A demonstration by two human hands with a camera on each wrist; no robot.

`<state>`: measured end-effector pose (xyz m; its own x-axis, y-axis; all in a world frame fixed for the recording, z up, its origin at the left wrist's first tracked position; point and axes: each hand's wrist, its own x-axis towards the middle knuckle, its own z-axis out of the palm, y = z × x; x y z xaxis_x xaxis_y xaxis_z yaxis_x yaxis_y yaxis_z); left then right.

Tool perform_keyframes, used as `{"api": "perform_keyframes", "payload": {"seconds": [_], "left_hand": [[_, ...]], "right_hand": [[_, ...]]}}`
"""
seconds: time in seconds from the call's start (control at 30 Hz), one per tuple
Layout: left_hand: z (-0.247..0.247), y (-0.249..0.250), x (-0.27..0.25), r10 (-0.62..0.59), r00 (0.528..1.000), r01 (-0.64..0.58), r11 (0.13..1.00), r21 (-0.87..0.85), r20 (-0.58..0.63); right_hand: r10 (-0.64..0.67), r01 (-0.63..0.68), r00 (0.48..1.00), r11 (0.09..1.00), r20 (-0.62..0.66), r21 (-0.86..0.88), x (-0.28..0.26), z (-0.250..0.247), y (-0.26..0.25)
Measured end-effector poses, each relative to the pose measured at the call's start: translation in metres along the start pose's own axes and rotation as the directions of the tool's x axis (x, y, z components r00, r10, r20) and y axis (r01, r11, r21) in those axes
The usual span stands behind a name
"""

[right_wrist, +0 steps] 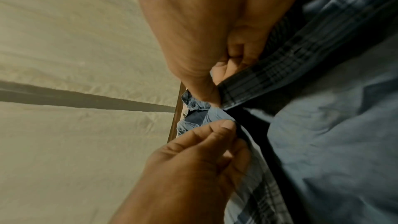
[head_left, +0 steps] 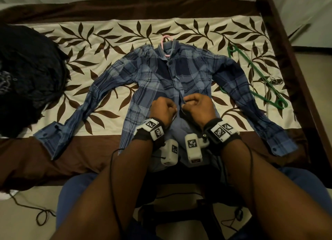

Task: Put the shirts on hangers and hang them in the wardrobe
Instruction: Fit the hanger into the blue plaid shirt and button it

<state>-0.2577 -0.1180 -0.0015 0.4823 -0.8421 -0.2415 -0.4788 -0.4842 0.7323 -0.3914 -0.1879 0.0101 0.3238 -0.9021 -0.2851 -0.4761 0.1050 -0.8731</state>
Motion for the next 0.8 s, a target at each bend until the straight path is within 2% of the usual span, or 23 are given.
{"api": "perform_keyframes", "payload": {"seconds": [0.1, 0.27, 0.53, 0.7, 0.8], "left_hand": [[-0.003, 0.007, -0.005, -0.074, 0.997, 0.07, 0.979, -0.192, -0.014], [-0.006, 0.014, -0.012, -0.155, 0.983, 0.18, 0.883, -0.433, 0.093], [-0.006, 0.011, -0.008, -0.232, 0.957, 0.291, 0.785, -0.547, 0.176], [-0.008, 0.013, -0.011, -0.234, 0.952, 0.305, 0.767, -0.565, 0.197], [-0.008, 0.013, -0.013, -0.236, 0.952, 0.306, 0.765, -0.566, 0.196]], "right_hand": [[-0.087, 0.087, 0.996, 0.996, 0.026, 0.003, -0.001, 0.001, -0.002], [-0.115, 0.115, 0.993, 0.993, 0.039, -0.01, -0.006, 0.005, 0.002], [-0.108, 0.108, 0.994, 0.994, 0.03, 0.013, -0.004, 0.005, 0.004], [-0.118, 0.118, 0.992, 0.993, 0.043, -0.012, -0.003, 0.006, 0.005], [-0.076, 0.075, 0.996, 0.997, 0.055, 0.019, -0.003, 0.005, 0.008]]}}
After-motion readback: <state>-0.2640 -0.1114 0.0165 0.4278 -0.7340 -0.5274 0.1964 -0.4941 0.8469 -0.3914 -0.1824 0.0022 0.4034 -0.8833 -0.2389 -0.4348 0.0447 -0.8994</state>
